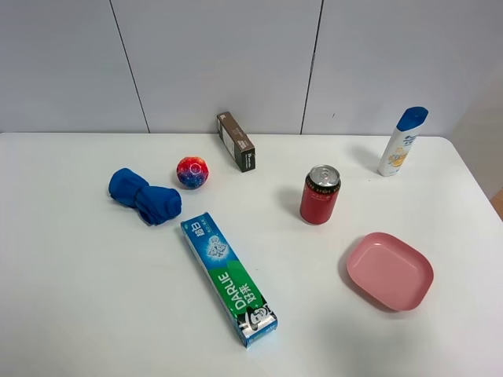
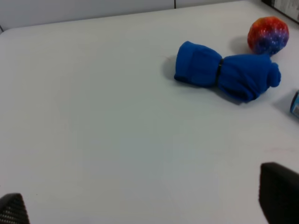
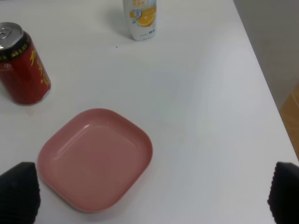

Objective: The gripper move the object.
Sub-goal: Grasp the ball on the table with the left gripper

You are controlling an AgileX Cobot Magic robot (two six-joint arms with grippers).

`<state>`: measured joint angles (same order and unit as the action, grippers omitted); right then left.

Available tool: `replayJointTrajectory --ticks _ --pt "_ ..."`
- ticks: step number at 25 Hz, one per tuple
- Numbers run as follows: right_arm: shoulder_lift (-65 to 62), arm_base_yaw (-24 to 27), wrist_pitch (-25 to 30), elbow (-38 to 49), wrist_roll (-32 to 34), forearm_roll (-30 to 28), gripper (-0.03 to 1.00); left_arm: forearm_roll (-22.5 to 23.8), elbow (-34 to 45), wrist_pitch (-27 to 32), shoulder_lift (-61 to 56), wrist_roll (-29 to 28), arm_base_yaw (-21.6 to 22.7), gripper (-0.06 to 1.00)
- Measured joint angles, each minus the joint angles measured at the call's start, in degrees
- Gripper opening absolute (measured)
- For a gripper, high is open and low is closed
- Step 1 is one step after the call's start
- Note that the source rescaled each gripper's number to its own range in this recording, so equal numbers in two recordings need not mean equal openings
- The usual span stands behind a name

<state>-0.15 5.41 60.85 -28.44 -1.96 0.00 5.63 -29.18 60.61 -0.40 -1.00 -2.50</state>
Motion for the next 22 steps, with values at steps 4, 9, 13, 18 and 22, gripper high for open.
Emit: replayJointTrajectory --ticks 4,9,13,18,22 --pt "0.0 0.0 0.0 0.0 0.0 0.0 1.0 0.0 0.0 0.0 0.2 0.0 0.0 1.0" --pt "0.0 0.0 0.0 0.0 0.0 0.0 1.0 -0.8 -1.9 -3.1 8.0 -0.8 0.0 1.0" --pt "0.0 0.0 0.0 0.0 0.0 0.0 1.0 -1.6 -5.4 -7.1 18.5 -0.9 0.0 1.0" --pt "0.0 0.0 0.0 0.0 0.0 0.0 1.0 -5.6 -11.3 -15.2 32.6 -1.0 0.0 1.0" --pt "0.0 0.0 0.0 0.0 0.0 0.0 1.0 -11.4 -15.9 -21.0 44.7 2.4 0.0 1.0"
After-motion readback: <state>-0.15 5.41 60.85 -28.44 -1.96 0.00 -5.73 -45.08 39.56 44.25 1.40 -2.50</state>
